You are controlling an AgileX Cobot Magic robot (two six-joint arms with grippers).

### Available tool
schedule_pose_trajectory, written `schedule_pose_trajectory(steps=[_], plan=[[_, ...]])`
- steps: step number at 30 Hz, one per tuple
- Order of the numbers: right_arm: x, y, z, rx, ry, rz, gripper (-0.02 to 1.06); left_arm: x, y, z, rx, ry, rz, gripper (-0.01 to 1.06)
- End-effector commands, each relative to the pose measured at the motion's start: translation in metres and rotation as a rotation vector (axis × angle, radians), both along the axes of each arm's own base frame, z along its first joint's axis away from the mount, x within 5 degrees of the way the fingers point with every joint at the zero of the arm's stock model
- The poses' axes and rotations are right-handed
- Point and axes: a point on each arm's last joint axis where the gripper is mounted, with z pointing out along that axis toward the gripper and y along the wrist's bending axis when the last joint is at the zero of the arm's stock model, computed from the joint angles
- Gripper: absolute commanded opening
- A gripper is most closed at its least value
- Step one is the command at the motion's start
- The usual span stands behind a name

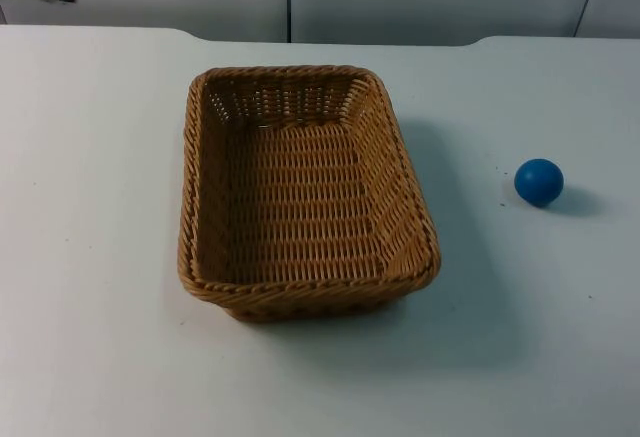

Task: Pick up the basket with the left hand and place the ball into the basket with the right hand.

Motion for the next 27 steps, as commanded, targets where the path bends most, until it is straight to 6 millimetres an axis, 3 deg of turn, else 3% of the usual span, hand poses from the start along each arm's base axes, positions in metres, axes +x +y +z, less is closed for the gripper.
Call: schedule_pose_trajectory(steps=[1,2,6,9,22,27], plan=[[0.003,0.000,0.002,-0.005,0.003,-0.007,1.01,0.030,-0.030,-0.013,0.005,0.005,-0.045,1.04],[0.003,0.000,0.002,-0.005,0.003,-0.007,1.01,0.030,-0.030,-0.013,0.005,0.005,-0.045,1.04],[0.010,0.002,0.002,-0.014,0.030,-0.008,1.01,0.061,-0.056,-0.031,-0.010,0.050,-0.055,1.04],[0.013,0.003,0.002,-0.011,0.033,-0.010,1.01,0.069,-0.063,-0.039,-0.012,0.075,-0.064,1.02],[0.027,0.009,0.006,-0.018,0.015,0.005,1.01,0.069,-0.069,-0.055,-0.032,0.162,-0.066,1.00],[0.034,0.012,0.006,-0.022,0.018,0.015,1.01,0.075,-0.079,-0.089,0.037,0.207,-0.091,1.00]])
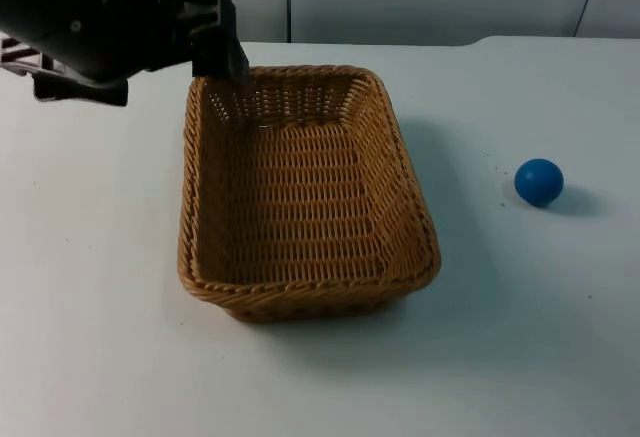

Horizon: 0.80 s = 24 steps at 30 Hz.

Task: Pick up the basket with the left hand and place the ball into the basket with the right hand.

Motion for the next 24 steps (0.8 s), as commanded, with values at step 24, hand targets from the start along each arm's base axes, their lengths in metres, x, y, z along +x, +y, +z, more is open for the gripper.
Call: schedule_pose_trajectory(steps=[24], plan=[[0.008,0.009,0.008,-0.064,-0.078,0.138,1.01,0.036,-0.030,-0.030,0.072,-0.017,-0.079,1.00]])
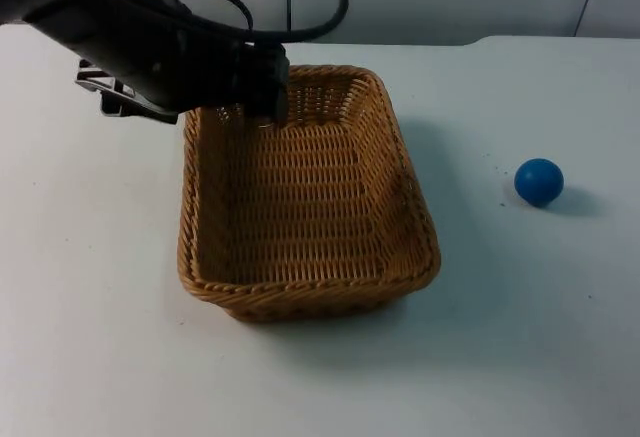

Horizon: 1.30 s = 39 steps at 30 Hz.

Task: Pick up the basket with the left hand and place the ball into the basket with the right hand.

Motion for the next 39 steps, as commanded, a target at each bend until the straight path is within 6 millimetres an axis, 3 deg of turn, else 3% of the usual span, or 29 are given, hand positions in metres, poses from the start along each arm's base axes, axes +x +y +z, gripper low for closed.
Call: schedule_pose_trajectory(steps=[1,17,32,34,35,36,38,39], plan=[[0.002,0.003,0.002,-0.004,-0.015,0.038,1.01,0.000,-0.003,-0.001,0.004,0.001,-0.010,1.00],[0.002,0.002,0.002,-0.015,-0.015,0.033,1.01,0.002,-0.005,-0.056,0.000,0.175,0.071,1.00],[0.002,0.001,0.003,-0.032,-0.020,0.025,1.01,0.016,-0.010,-0.050,-0.018,0.177,0.104,0.99],[0.002,0.001,0.004,-0.033,-0.029,0.026,1.01,0.016,-0.009,-0.058,0.004,0.225,0.115,0.73],[0.002,0.001,0.004,-0.033,-0.029,0.026,1.01,0.016,-0.009,-0.058,0.004,0.225,0.115,0.73],[0.003,0.001,0.004,-0.033,-0.032,0.027,1.01,0.016,-0.008,-0.061,0.017,0.242,0.116,0.54],[0.003,0.001,0.004,-0.032,-0.036,0.028,1.01,0.015,-0.007,-0.067,0.013,0.282,0.165,-0.01],[0.003,0.001,0.004,-0.034,-0.036,0.028,1.01,0.015,-0.007,-0.068,0.019,0.284,0.172,0.00]])
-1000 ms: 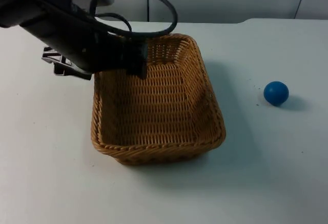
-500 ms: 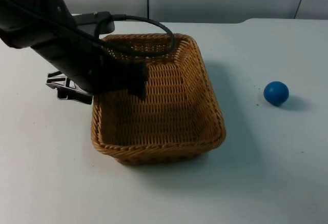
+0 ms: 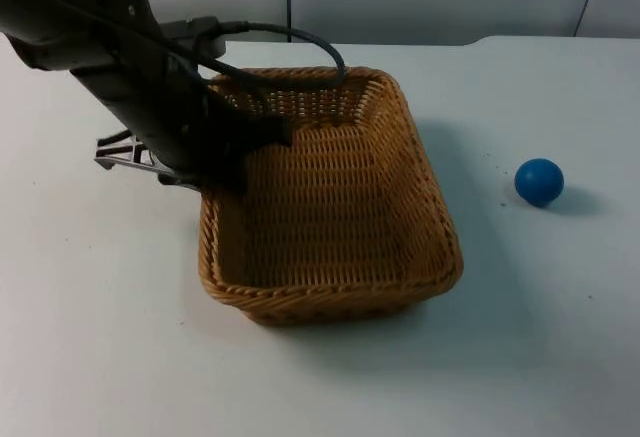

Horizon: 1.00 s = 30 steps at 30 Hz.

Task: Pick up the basket with the left hand and place the ball into the basket with the right hand.

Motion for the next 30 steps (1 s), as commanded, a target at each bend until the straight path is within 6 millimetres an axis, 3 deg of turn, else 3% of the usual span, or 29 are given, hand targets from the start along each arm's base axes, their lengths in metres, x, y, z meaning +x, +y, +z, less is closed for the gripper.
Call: schedule_pose_trajectory(steps=[1,12,18,21,22,27,30], plan=[[0.002,0.000,0.003,-0.014,-0.019,0.000,1.01,-0.002,0.000,-0.006,0.031,0.031,-0.003,0.00],[0.002,-0.001,0.003,-0.029,-0.024,-0.007,1.01,-0.005,0.001,-0.001,0.039,0.055,-0.016,0.00],[0.003,-0.002,0.005,-0.028,-0.052,-0.013,1.01,-0.005,0.002,0.037,0.030,-0.022,-0.039,0.00],[0.004,-0.001,0.007,-0.022,-0.076,-0.005,1.01,-0.009,0.004,0.073,0.030,-0.090,-0.065,0.00],[0.004,-0.001,0.007,-0.022,-0.076,-0.005,1.01,-0.009,0.004,0.073,0.030,-0.090,-0.065,0.00],[0.004,-0.001,0.008,-0.006,-0.080,-0.011,1.01,-0.019,0.008,0.117,-0.015,-0.143,-0.032,0.00],[0.004,-0.001,0.008,-0.001,-0.080,-0.014,1.01,-0.022,0.009,0.129,-0.053,-0.145,0.019,0.00]])
